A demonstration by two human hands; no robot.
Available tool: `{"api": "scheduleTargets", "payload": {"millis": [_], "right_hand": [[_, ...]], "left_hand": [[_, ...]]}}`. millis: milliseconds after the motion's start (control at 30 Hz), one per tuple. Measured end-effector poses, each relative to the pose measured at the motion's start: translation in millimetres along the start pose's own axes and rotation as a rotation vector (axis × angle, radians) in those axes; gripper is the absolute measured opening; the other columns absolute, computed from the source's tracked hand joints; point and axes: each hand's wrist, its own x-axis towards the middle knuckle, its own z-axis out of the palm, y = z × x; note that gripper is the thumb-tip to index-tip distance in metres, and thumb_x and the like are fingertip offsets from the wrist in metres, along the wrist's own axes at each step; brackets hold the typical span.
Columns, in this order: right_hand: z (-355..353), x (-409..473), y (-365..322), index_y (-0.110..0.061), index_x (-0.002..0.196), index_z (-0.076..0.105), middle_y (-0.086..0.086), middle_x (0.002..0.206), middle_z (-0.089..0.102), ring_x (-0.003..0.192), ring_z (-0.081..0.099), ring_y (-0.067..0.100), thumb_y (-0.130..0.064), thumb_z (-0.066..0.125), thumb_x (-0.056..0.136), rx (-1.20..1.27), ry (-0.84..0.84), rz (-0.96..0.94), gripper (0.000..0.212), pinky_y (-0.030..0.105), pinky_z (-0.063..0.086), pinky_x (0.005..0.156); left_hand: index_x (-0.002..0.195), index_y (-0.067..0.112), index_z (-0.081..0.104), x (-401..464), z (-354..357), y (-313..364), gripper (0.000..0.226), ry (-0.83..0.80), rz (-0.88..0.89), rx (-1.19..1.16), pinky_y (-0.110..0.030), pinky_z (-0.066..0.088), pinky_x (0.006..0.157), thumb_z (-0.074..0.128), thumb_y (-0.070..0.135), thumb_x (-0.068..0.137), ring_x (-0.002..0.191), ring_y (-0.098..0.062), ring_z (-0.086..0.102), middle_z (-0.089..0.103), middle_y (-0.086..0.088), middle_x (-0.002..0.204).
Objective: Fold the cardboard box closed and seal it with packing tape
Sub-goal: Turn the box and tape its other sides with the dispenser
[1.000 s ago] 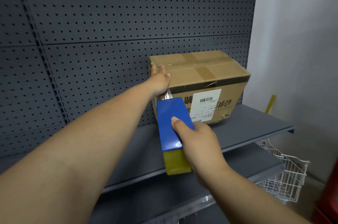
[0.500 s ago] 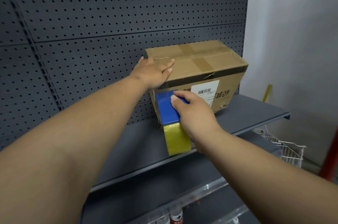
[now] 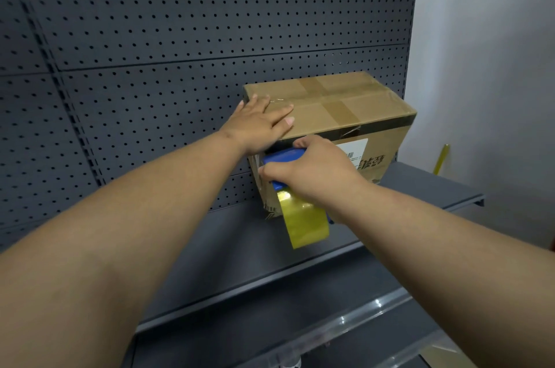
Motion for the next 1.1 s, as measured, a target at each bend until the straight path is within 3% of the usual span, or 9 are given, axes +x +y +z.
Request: {"api": "scheduleTargets", "payload": {"millis": [133,267,367,467,633,800,900,1000,1100], "right_hand": [[7.3,3.3,0.4,-0.025,0.100,0.045,-0.013,0.074,0.044,0.085,0.053,0.016,-0.036,0.070,0.071,0.010,0.009,0.001,0.041,0.026,0.041,0.067],[6.5,7.5,0.1,-0.017,0.087,0.055,-0.003,0.077,0.057,0.071,0.054,0.016,-0.034,0.071,0.067,-0.002,0.013,0.020,0.031,0.025,0.040,0.055],[17.6,2.9,10.4,-0.011,0.101,0.062,0.003,0.091,0.062,0.083,0.059,0.019,-0.036,0.073,0.067,-0.089,-0.045,0.075,0.044,0.027,0.047,0.069],[29.9,0.4,27.1,-0.016,0.125,0.053,0.002,0.115,0.061,0.107,0.056,0.020,-0.038,0.073,0.066,-0.130,-0.003,0.031,0.067,0.028,0.047,0.087],[7.6,5.5,26.1,-0.026,0.130,0.050,-0.007,0.121,0.058,0.109,0.054,0.012,-0.041,0.074,0.066,-0.096,0.046,-0.049,0.070,0.021,0.041,0.084],[-36.8,11.5,30.3,-0.028,0.127,0.054,-0.009,0.117,0.057,0.103,0.056,0.010,-0.044,0.077,0.060,0.009,0.098,-0.074,0.073,0.025,0.045,0.084],[-58.1,12.9,35.5,-0.029,0.126,0.055,-0.012,0.109,0.059,0.096,0.059,0.009,-0.047,0.076,0.053,0.117,0.095,-0.078,0.078,0.027,0.050,0.082],[-71.7,15.0,39.1,-0.030,0.126,0.055,-0.012,0.109,0.060,0.096,0.060,0.011,-0.047,0.076,0.054,0.175,0.114,-0.085,0.076,0.031,0.052,0.085],[-74.6,19.3,43.1,-0.031,0.126,0.054,-0.011,0.111,0.060,0.096,0.061,0.011,-0.045,0.077,0.056,0.203,0.099,-0.095,0.075,0.030,0.052,0.084]], "left_hand": [[0.144,0.046,0.017,2.4,4.3,-2.2,0.049,0.049,-0.020,0.032,-0.039,-0.005,0.115,0.015,0.054,0.095,0.146,-0.022,-0.003,0.006,-0.004,0.158],[0.144,0.045,0.018,3.5,6.3,-1.5,0.048,0.060,-0.010,-0.001,-0.037,-0.002,0.116,0.017,0.052,0.096,0.145,-0.024,-0.002,0.006,-0.006,0.158],[0.144,0.045,0.018,3.8,7.8,-2.8,0.047,0.062,0.004,-0.044,-0.035,-0.002,0.116,0.017,0.051,0.097,0.145,-0.023,-0.005,0.004,-0.005,0.158],[0.144,0.044,0.019,4.4,10.2,-4.4,0.047,0.072,-0.004,-0.095,-0.035,-0.003,0.116,0.017,0.050,0.097,0.145,-0.022,-0.007,0.003,-0.004,0.158],[0.145,0.033,0.024,4.6,16.4,-0.1,0.046,0.118,-0.026,-0.309,-0.036,-0.006,0.115,0.017,0.039,0.101,0.144,-0.020,-0.015,-0.006,-0.005,0.158],[0.132,0.014,0.051,-6.2,32.6,7.6,0.042,0.421,0.038,-0.449,-0.027,0.000,0.114,0.024,0.027,0.102,0.145,-0.018,0.006,0.027,-0.004,0.153],[0.127,0.013,0.056,-11.6,36.8,6.2,0.051,0.492,0.048,-0.448,-0.025,0.006,0.114,0.023,0.040,0.100,0.143,-0.018,0.018,0.043,-0.004,0.144],[0.131,0.011,0.052,-12.3,40.6,-1.2,0.086,0.466,0.129,-0.400,-0.033,0.013,0.113,0.013,0.072,0.084,0.142,-0.018,0.018,0.042,-0.005,0.144],[0.133,0.010,0.049,-7.7,41.6,-5.6,0.079,0.448,0.116,-0.339,-0.035,0.013,0.116,0.046,0.064,0.076,0.141,-0.017,0.018,0.041,-0.006,0.145]]}}
